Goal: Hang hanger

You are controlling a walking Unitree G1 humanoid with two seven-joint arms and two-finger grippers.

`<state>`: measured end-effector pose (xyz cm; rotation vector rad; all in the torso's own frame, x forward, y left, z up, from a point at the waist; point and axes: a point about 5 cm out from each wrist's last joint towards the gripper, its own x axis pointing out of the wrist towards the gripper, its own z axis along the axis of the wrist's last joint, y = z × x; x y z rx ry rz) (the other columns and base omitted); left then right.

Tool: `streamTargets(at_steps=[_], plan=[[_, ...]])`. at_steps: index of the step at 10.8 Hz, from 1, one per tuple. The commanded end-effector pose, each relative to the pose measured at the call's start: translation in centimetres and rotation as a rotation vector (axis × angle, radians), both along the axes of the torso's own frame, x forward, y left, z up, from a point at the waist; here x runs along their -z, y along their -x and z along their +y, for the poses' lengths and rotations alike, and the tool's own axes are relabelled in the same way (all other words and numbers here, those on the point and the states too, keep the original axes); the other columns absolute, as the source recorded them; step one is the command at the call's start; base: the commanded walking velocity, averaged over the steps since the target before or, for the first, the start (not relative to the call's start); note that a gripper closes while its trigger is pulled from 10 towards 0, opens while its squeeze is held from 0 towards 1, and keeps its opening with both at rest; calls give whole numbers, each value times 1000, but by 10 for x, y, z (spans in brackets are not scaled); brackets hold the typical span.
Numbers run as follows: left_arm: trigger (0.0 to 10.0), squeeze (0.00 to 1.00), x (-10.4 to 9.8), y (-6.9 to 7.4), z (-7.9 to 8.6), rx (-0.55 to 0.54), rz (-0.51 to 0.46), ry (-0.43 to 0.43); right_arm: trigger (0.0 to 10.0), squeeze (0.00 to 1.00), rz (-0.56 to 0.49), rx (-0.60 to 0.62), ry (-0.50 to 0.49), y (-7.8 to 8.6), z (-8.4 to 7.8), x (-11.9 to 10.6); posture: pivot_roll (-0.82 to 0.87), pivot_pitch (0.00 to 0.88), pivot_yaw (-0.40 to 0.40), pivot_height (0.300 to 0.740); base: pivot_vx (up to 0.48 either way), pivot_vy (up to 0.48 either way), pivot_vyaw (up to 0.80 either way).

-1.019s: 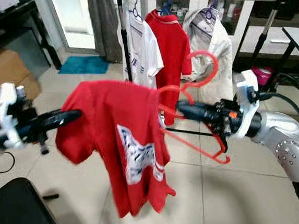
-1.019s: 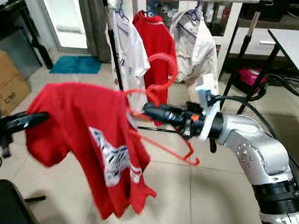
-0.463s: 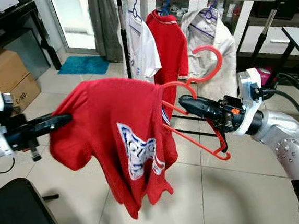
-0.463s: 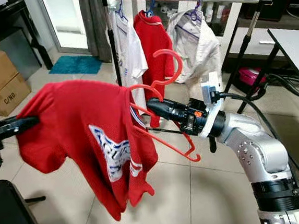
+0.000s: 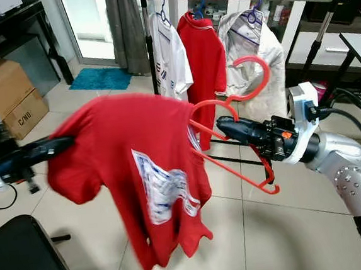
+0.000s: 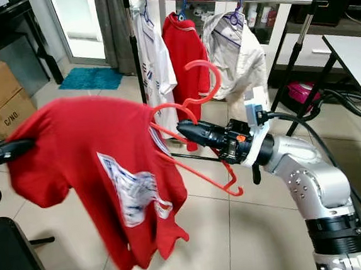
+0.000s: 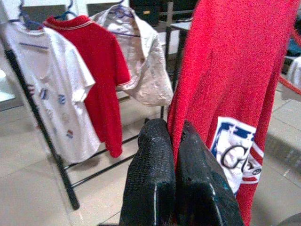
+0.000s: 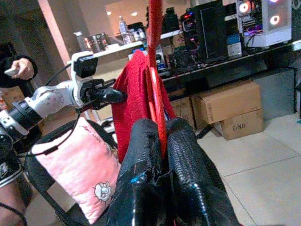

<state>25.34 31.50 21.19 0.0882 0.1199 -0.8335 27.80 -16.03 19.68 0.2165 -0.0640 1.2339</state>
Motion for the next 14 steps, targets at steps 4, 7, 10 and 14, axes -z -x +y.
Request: streamTargets(at_steps=[4,7,10,14], plan=[[10000,0,1,-4,4,-85,-8,-44,10000,0,-51,8,-43,-3,-5,-13,89,0,27,740,0,0,0],[10000,1000,-11,-16,8,-85,-97,-50,10000,0,-66,9,-37,-2,-5,-15,83,0,43,740,0,0,0],[10000,1000,-34,-21,20,-85,-152,-47,10000,0,-69,20,-3,0,-5,-13,85,0,44,740,0,0,0],[10000,1000,-59,-56,-40,275,-131,-49,10000,0,-161,-27,165,0,13,-17,84,0,38,740,0,0,0]])
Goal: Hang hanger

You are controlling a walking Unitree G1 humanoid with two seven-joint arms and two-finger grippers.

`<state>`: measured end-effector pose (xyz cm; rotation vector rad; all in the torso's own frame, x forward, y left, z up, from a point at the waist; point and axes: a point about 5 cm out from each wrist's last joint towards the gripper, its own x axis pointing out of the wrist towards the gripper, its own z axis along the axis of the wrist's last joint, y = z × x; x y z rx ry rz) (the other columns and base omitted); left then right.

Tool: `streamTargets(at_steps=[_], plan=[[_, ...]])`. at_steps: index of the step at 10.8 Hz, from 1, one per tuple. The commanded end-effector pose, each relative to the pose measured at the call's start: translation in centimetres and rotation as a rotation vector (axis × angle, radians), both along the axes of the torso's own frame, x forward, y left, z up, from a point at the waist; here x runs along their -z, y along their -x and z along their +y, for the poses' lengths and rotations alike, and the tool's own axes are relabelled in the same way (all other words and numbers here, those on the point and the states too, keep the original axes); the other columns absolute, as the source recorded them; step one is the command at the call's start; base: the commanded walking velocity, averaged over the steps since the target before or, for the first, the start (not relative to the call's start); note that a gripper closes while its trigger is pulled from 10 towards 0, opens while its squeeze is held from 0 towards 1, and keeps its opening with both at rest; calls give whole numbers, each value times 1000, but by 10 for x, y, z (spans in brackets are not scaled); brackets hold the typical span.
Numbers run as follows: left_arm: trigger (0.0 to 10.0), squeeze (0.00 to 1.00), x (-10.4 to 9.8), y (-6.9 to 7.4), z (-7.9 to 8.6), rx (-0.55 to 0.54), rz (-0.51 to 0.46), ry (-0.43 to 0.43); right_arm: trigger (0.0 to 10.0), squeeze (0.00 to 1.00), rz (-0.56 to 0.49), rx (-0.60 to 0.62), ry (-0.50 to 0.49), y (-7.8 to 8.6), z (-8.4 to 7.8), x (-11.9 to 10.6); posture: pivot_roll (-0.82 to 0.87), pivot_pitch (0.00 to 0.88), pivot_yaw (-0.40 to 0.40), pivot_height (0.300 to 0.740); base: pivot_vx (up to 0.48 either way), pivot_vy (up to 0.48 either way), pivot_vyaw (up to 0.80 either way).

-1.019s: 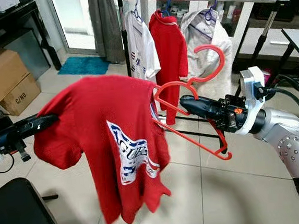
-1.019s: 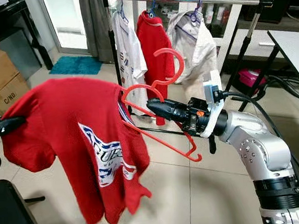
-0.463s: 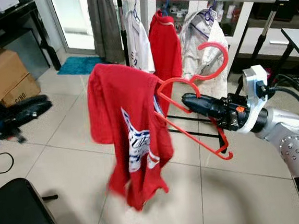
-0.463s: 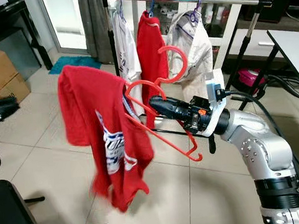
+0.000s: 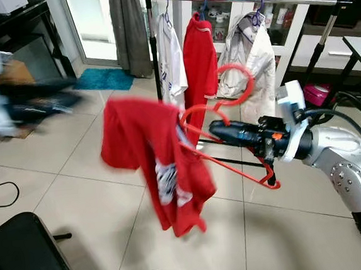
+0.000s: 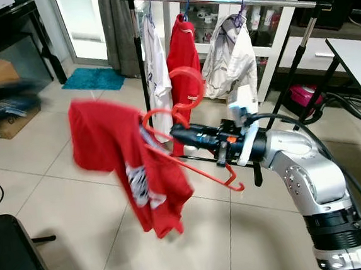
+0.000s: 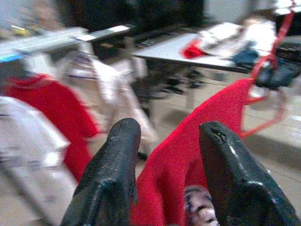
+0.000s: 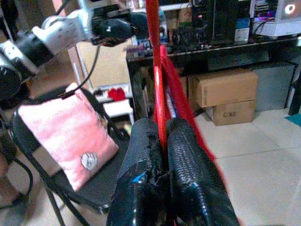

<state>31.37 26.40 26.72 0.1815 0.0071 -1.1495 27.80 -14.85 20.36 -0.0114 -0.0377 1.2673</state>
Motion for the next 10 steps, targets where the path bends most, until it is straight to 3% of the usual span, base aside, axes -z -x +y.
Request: streamTargets(at_steps=[1,2,3,4,5,6,7,8,10], plan=[[10000,1000,-7,-3,-14,86,9,-27,10000,0,-86,-24,20,2,3,-13,79,1,49,740,0,0,0],[10000,1000,-12,-6,-35,211,39,-19,10000,0,-109,-42,40,7,6,-14,79,2,57,740,0,0,0],[10000,1000,-13,-6,-44,273,57,-23,10000,0,-117,-52,45,9,9,-15,79,3,61,740,0,0,0],[10000,698,-9,-6,-54,355,84,-70,10000,0,-125,-66,52,11,11,-14,78,3,68,740,0,0,0],[10000,82,-2,-8,-64,389,106,-134,10000,0,-124,-83,58,14,13,-13,75,1,73,740,0,0,0],[10000,0,3,-9,-72,430,148,-181,10000,0,-122,-104,73,18,15,-11,71,0,79,740,0,0,0],[10000,0,7,-9,-75,445,168,-212,10000,0,-123,-104,83,18,16,-10,69,0,81,740,0,0,0],[157,0,10,-12,-77,444,164,-264,10000,0,-125,-102,87,19,16,-11,66,0,86,740,0,0,0],[0,0,20,-17,-83,459,113,-373,10000,0,-124,-92,97,20,17,-9,59,0,90,740,0,0,0]])
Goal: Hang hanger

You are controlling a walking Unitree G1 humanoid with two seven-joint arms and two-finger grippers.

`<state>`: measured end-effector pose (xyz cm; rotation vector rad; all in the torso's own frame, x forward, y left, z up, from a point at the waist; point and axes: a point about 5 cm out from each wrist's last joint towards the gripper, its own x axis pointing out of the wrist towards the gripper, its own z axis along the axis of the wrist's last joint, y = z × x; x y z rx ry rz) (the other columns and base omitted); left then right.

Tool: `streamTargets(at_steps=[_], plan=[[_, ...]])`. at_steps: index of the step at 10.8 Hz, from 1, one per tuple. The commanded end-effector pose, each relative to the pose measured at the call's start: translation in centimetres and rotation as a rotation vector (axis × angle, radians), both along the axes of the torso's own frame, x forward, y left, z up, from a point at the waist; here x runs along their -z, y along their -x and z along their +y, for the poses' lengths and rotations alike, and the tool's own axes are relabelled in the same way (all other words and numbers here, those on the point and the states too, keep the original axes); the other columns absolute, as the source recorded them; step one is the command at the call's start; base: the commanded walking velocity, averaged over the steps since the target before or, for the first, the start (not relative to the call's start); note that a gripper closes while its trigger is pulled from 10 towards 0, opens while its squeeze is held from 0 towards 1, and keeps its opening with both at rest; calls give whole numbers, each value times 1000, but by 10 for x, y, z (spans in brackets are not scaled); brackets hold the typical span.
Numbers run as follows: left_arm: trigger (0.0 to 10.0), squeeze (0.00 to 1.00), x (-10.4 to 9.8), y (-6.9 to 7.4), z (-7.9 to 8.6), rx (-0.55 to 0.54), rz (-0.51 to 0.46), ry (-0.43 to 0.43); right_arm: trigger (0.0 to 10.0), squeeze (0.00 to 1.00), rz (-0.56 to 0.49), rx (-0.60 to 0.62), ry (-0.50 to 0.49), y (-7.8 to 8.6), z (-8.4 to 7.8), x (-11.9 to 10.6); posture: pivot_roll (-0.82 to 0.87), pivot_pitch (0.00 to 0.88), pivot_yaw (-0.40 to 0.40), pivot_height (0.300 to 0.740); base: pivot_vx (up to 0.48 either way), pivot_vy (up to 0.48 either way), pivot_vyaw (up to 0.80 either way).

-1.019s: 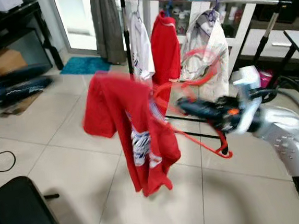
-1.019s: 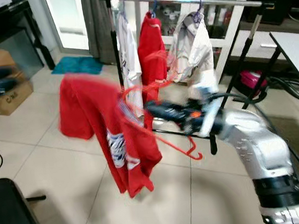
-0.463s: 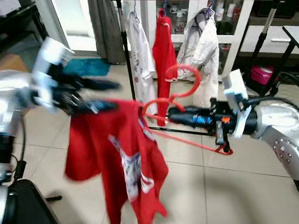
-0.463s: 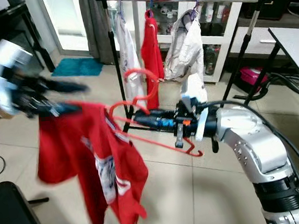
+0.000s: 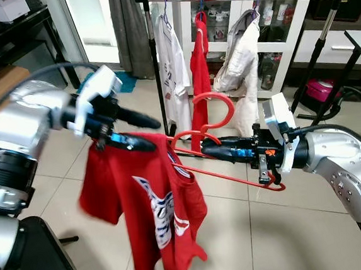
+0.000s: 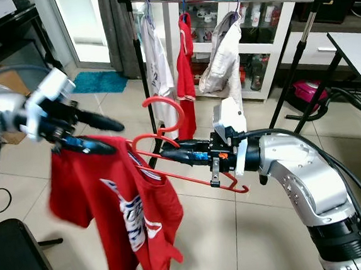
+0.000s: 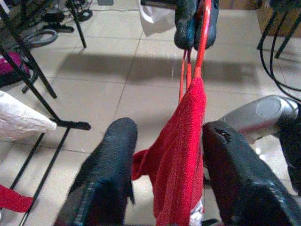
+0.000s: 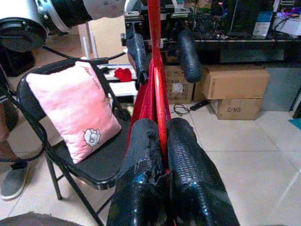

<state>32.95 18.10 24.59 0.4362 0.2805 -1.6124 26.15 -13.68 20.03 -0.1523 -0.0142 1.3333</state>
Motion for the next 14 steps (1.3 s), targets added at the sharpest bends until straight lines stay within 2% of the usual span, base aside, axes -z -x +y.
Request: streamTargets(at_steps=[1,3,6,8,10,11,12,14], plan=[[0,0,-2,-1,-4,24,-33,-32,10000,0,-61,-30,-19,4,4,-12,56,0,84,740,0,0,0],[0,0,2,-1,-5,55,-94,-64,10000,0,-58,-32,-12,4,2,-12,55,0,68,740,0,0,0],[0,0,14,7,-10,104,-72,-71,10000,0,-49,-69,3,3,1,-14,56,0,41,740,0,0,0],[0,0,20,8,-9,111,-88,-107,10000,0,-39,-74,1,3,2,-14,56,0,37,740,0,0,0],[0,0,23,8,-7,92,-74,-102,10000,0,-29,-68,1,3,1,-13,49,7,40,740,0,0,0],[0,0,25,8,-4,69,-62,-84,10000,212,-8,-59,-7,2,2,-13,36,13,43,740,0,0,0],[0,0,26,8,-1,47,-59,-65,10000,1000,10,-55,-16,2,1,-14,36,11,42,740,0,0,0],[0,0,27,8,11,-20,-62,-50,10000,1000,15,-10,-17,-1,-11,-14,40,0,33,740,0,0,0]])
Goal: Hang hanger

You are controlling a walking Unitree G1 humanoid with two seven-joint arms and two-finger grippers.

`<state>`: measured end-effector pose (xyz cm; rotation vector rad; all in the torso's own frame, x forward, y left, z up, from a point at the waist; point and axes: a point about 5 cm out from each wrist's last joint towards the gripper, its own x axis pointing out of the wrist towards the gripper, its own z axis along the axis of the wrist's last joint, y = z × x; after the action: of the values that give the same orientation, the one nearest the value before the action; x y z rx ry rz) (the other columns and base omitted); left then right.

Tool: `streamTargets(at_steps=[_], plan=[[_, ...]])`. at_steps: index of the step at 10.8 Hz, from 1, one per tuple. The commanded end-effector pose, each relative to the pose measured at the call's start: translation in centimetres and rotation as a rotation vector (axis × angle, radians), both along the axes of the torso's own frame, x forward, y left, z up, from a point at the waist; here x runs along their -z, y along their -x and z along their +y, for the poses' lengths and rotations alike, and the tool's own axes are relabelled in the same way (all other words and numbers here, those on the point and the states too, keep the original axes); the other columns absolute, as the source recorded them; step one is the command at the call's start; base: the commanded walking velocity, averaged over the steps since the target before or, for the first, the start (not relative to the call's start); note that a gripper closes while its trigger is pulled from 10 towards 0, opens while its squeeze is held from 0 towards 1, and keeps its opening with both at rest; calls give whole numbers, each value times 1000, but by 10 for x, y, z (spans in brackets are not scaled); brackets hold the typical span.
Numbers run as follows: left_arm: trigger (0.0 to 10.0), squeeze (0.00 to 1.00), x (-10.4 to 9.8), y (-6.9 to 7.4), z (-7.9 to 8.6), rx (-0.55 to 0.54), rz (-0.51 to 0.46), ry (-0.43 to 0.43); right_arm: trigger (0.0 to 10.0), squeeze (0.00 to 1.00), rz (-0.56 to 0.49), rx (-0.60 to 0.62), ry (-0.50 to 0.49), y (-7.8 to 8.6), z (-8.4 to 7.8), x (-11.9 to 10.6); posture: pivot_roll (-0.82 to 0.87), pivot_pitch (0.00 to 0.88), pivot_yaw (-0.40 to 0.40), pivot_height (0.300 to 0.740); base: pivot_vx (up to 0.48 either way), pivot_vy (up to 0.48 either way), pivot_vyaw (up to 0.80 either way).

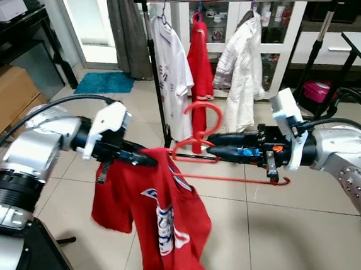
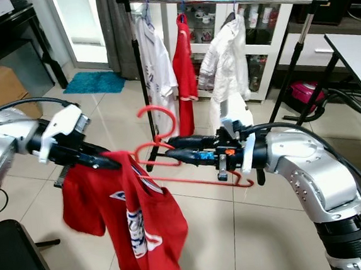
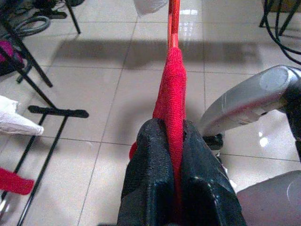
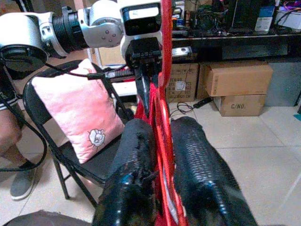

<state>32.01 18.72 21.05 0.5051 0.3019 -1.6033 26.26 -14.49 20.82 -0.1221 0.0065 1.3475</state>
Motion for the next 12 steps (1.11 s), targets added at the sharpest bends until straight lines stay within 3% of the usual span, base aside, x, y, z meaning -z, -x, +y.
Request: streamTargets(at_steps=[1,2,3,4,5,6,7,8,9,10,12], plan=[[0,0,-7,-2,10,-50,-26,6,10000,1000,-26,22,-9,-2,-5,-7,43,0,38,740,0,0,0],[0,0,-4,-3,17,-87,-20,4,10000,1000,-39,57,-10,-6,-9,-7,44,0,41,740,0,0,0],[0,0,1,-6,38,-197,-25,-9,10000,1000,-58,137,-37,-11,-21,-12,38,0,44,740,0,0,0],[0,0,3,-10,53,-285,-54,-16,10000,1000,-56,129,-83,-5,-30,-21,38,0,44,740,0,0,0],[0,0,2,-11,56,-306,-64,-18,10000,1000,-53,113,-97,-1,-32,-24,37,0,40,740,0,0,0],[0,0,-9,-16,55,-330,-92,39,10000,1000,-13,28,-92,16,-26,-21,42,0,35,740,0,0,0],[0,0,-27,-20,50,-301,-123,101,10000,1000,19,17,-14,24,-13,3,48,10,41,740,0,0,0],[0,0,-32,-21,49,-292,-137,127,10000,1000,30,20,-3,25,-8,10,51,14,45,740,0,0,0],[0,0,-43,-22,46,-279,-154,174,10000,51,33,29,-4,27,-1,16,57,21,50,740,0,0,0],[0,0,-54,-23,43,-257,-160,239,10000,0,23,77,-14,25,7,22,61,24,53,740,0,0,0],[0,0,-73,-23,40,-224,-154,334,10000,0,-10,171,-109,17,27,20,66,29,60,740,0,0,0]])
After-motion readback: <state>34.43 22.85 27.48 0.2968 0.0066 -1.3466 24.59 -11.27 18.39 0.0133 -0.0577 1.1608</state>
